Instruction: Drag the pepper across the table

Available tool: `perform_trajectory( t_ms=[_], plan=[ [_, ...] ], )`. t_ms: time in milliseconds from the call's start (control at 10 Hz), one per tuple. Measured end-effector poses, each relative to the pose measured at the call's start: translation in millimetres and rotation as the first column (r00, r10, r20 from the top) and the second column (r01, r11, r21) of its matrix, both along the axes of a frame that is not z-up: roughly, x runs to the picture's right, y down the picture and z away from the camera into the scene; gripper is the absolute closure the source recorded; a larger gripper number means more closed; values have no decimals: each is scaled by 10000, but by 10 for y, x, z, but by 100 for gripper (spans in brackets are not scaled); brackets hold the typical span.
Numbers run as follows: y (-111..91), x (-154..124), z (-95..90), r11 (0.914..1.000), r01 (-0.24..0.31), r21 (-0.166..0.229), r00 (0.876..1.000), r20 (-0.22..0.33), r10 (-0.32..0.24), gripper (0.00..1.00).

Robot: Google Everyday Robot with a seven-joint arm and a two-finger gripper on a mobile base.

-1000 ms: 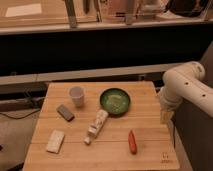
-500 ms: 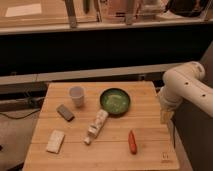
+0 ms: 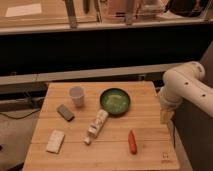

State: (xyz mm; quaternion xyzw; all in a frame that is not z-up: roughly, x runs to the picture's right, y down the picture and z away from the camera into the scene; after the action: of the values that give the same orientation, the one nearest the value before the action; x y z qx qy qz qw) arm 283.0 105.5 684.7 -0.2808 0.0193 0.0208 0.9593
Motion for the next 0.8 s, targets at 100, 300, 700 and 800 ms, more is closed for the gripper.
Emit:
perform_trajectory(
  t_ms=[100,300,700,800],
  plan=[
    [0,0,0,10000,0,0,10000,-1,0,20],
    [25,-14,8,10000,75,-12,10000,18,-75,20],
    [359,-303,193,9928,1197,-92,9920,404,-1192,20],
    [397,-331,196,9905,1372,-118,9894,492,-1364,20]
  ],
)
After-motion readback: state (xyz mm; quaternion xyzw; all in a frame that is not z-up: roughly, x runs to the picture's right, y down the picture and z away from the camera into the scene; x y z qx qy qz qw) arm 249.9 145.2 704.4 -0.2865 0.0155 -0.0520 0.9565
